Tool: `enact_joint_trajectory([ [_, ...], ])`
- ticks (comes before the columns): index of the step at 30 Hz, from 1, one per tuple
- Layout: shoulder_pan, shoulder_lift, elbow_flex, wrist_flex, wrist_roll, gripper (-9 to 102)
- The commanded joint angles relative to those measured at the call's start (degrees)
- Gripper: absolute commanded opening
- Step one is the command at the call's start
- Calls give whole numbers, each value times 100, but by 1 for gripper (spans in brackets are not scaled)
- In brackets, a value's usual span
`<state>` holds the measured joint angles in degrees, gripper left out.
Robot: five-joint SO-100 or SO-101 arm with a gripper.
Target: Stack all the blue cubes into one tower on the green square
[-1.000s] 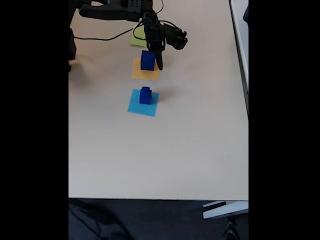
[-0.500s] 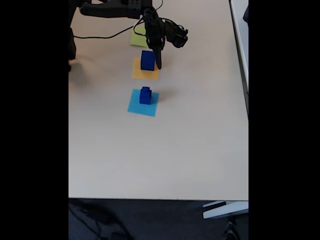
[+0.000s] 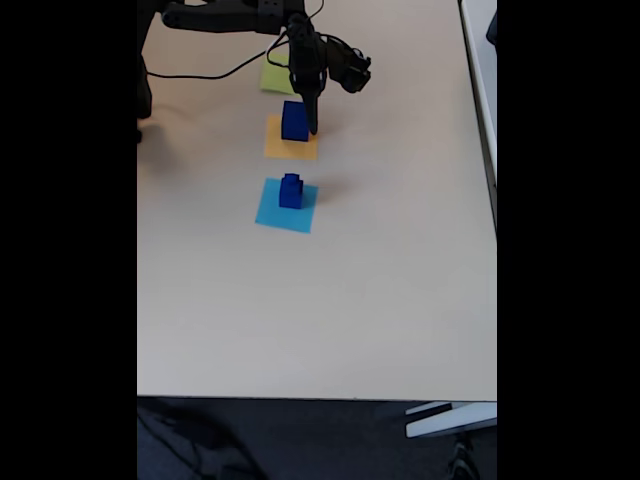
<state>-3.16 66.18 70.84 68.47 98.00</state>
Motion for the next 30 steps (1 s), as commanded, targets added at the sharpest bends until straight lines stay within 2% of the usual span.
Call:
enact_joint_trajectory([
  [1,-62,79,-9,158,-35,46],
  [19,-26,141,475,396,-246,46],
  [30,-18,141,483,396,-105,31],
])
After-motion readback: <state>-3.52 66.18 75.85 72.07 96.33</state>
